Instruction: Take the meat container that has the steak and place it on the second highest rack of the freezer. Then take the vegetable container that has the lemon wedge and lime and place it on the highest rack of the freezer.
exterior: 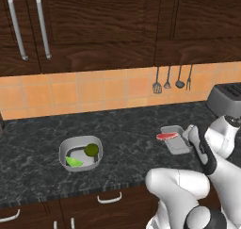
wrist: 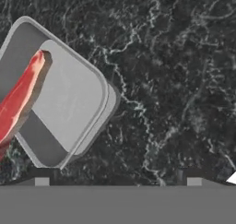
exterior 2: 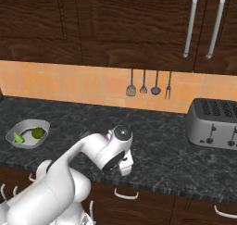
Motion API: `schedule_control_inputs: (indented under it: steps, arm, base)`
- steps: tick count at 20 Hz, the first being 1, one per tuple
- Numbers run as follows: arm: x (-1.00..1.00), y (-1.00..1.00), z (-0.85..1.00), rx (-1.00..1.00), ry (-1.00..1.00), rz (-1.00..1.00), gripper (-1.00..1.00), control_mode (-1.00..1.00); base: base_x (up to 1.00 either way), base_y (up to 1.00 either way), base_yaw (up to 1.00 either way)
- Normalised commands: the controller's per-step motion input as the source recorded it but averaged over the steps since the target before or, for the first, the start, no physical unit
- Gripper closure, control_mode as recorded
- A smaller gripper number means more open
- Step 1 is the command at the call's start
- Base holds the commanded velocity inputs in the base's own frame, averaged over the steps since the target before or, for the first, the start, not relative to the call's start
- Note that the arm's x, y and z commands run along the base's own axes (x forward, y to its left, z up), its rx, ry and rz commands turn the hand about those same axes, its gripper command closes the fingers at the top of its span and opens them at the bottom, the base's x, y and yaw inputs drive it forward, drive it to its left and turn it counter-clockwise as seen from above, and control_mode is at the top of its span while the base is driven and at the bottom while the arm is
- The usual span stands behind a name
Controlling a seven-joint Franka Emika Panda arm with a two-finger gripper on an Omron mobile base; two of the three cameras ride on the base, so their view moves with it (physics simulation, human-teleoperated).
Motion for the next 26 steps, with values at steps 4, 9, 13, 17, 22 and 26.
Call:
schedule_control_inputs:
  steps: [4, 9, 13, 17, 22, 26]
  arm:
    - [0.53, 0.00, -0.18, 0.03, 0.07, 0.00, -1.00, -1.00]
    - [0.33, 0.00, 0.00, 0.01, 0.06, -0.02, -1.00, -1.00]
    - [0.09, 0.00, -0.23, 0.04, 0.04, -0.04, -1.00, -1.00]
    - [-0.01, 0.02, -0.52, 0.03, 0.01, -0.02, 1.00, -1.00]
    - [0.00, 0.00, -0.26, 0.05, 0.01, 0.00, 1.00, -1.00]
    - [-0.01, 0.03, -0.04, 0.00, -0.01, 0.00, 1.00, -1.00]
  base:
    - [0.00, 0.00, 0.00]
    - [0.00, 0.00, 0.00]
    - [0.00, 0.00, 0.00]
    - [0.00, 0.00, 0.00]
    - [0.00, 0.00, 0.00]
    - [0.00, 0.00, 0.00]
